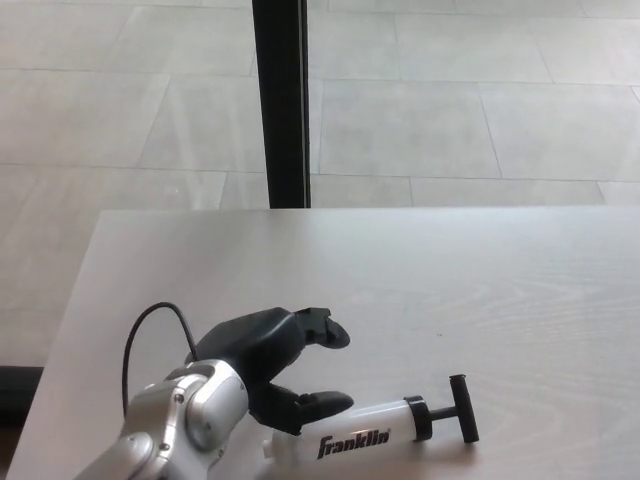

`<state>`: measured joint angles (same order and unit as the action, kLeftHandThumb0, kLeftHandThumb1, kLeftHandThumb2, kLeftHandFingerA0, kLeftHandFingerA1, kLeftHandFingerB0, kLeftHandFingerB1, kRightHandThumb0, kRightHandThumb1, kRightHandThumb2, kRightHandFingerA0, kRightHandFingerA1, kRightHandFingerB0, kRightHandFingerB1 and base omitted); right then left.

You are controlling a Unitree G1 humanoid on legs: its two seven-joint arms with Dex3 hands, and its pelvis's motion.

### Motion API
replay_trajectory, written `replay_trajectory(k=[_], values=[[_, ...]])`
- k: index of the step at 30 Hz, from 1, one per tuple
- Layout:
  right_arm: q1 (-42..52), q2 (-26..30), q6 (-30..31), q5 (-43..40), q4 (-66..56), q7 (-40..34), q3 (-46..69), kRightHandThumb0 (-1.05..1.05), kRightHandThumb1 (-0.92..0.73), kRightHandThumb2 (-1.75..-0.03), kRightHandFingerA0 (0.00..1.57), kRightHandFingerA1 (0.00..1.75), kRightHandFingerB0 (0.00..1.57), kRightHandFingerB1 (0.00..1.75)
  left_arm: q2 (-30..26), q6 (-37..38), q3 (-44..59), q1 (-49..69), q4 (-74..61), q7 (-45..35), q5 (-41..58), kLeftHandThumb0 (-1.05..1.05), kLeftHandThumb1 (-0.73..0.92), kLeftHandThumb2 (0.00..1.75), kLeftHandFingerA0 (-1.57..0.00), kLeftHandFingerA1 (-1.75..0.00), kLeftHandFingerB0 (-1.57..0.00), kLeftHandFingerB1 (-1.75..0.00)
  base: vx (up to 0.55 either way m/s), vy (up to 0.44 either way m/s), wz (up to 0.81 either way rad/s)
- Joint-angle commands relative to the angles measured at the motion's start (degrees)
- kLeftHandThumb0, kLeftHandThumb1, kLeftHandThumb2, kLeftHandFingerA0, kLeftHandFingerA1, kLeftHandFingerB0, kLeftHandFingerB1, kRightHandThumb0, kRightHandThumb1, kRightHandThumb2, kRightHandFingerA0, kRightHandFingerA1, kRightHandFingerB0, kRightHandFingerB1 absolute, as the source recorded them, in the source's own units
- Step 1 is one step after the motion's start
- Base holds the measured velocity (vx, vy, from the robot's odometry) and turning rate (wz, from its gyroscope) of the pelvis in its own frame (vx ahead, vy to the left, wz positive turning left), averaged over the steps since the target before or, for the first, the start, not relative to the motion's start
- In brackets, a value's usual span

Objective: The robot uses its left hand to lift the air pump kept on the middle of the desk and use the right hand to pull out the handle

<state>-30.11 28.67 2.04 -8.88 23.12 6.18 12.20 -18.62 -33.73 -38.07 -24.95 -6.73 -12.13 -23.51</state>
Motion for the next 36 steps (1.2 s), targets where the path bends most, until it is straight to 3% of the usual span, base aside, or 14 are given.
replay_trajectory(k=[1, 5, 6, 7, 16, 17, 18, 24, 25, 27, 28, 31, 36], values=[[-0.8, -0.5, 1.2, 0.1, 0.3, 0.7, 0.7, -0.63, -0.78, -0.63, 0.56, 0.65, 0.45, 0.42, 3.0, -7.7, -2.8, 2.7, -4.9, -1.1, -5.8, -0.9, 0.86, 0.66, -0.11, -0.57, -0.2, -0.38, 0.0, 0.0, 0.0], [-1.6, -0.3, 1.0, 0.5, 1.1, 0.7, 0.6, -0.6, -0.79, -0.63, 0.56, 0.66, 0.46, 0.42, 4.7, -10.3, -4.4, 4.7, -7.7, -0.7, -8.4, -0.95, 0.82, 0.69, -0.12, -0.61, -0.19, -0.41, 0.0, 0.0, 0.0], [-1.8, -0.2, 1.0, 0.5, 1.2, 0.8, 0.7, -0.6, -0.79, -0.63, 0.56, 0.66, 0.46, 0.42, 5.1, -11.3, -4.7, 5.1, -8.2, -0.9, -8.8, -0.87, 0.66, 1.09, -0.09, -0.58, -0.12, -0.49, 0.0, 0.0, 0.0], [-2.1, 0.0, 1.0, 0.6, 1.4, 0.8, 0.7, -0.6, -0.79, -0.63, 0.56, 0.67, 0.46, 0.43, 5.9, -13.4, -5.0, 5.8, -9.0, -1.3, -9.1, -0.4, 0.4, 1.05, -0.07, -0.56, 0.0, -0.5, 0.0, 0.0, 0.0], [-3.5, 0.1, 1.2, 1.7, 2.7, 1.3, 0.1, -0.64, -0.78, -0.63, 0.57, 0.64, 0.45, 0.41, 6.5, -15.8, -7.7, 8.5, -10.5, -1.6, -12.7, -0.4, 0.42, 1.05, -0.07, -0.56, 0.0, -0.5, 0.0, 0.0, 0.0], [-3.5, 0.1, 0.7, 1.7, 3.0, 1.5, 0.1, -0.65, -0.78, -0.63, 0.56, 0.64, 0.44, 0.42, 5.8, -15.5, -8.3, 8.6, -10.4, -1.7, -13.6, -0.85, 0.84, 0.65, -0.17, -0.59, -0.16, -0.37, 0.0, 0.0, 0.0], [-3.5, 0.1, 0.1, 1.7, 3.4, 1.7, 0.3, -0.67, -0.78, -0.63, 0.56, 0.64, 0.44, 0.42, 4.7, -15.0, -8.9, 8.7, -10.2, -1.8, -14.5, -0.4, 0.42, 1.05, -0.08, -0.56, 0.0, -0.49, 0.0, 0.0, 0.0], [-3.5, 0.2, 0.7, 2.5, 3.3, 0.6, 0.8, -0.62, -0.78, -0.63, 0.54, 0.63, 0.45, 0.42, 1.7, -14.1, -10.7, 8.3, -7.7, -1.6, -19.2, -0.4, 0.44, 1.06, -0.09, -0.58, -0.01, -0.5, 0.0, 0.0, 0.0], [-3.6, 0.2, 1.1, 2.6, 3.2, 0.4, 0.8, -0.61, -0.78, -0.63, 0.54, 0.62, 0.45, 0.42, 1.5, -13.7, -10.8, 8.2, -7.1, -1.2, -20.0, -0.82, 0.64, 0.95, -0.11, -0.6, -0.13, -0.5, 0.0, 0.0, 0.0], [-3.8, 0.3, 0.9, 3.0, 3.2, 0.3, 0.7, -0.62, -0.78, -0.63, 0.54, 0.64, 0.45, 0.43, 1.7, -13.1, -11.0, 7.9, -6.4, -0.8, -21.5, -0.81, 0.65, 0.94, -0.13, -0.62, -0.14, -0.5, 0.0, 0.0, 0.0], [-3.8, 0.3, 1.0, 2.8, 3.0, 0.5, 0.9, -0.62, -0.78, -0.63, 0.54, 0.67, 0.46, 0.44, 2.5, -13.2, -11.0, 7.9, -5.6, -0.1, -22.0, -0.78, 0.82, 0.64, -0.1, -0.61, -0.19, -0.44, 0.0, 0.0, 0.0], [-4.1, 0.1, 0.9, 2.9, 3.0, 0.2, 1.0, -0.62, -0.76, -0.63, 0.55, 0.67, 0.49, 0.45, 5.7, -12.3, -11.2, 7.5, -2.3, 3.9, -24.4, -0.7, 0.76, 0.62, -0.25, -0.7, -0.23, -0.42, 0.0, 0.0, 0.0], [-4.4, 0.1, 1.0, 3.3, 2.5, -0.2, 1.3, -0.55, -0.75, -0.63, 0.56, 0.62, 0.51, 0.44, 9.2, -11.8, -12.3, 4.1, 4.1, 5.7, -27.8, -0.64, 0.77, 0.62, -0.29, -0.71, -0.24, -0.42, 0.0, 0.0, 0.0]])
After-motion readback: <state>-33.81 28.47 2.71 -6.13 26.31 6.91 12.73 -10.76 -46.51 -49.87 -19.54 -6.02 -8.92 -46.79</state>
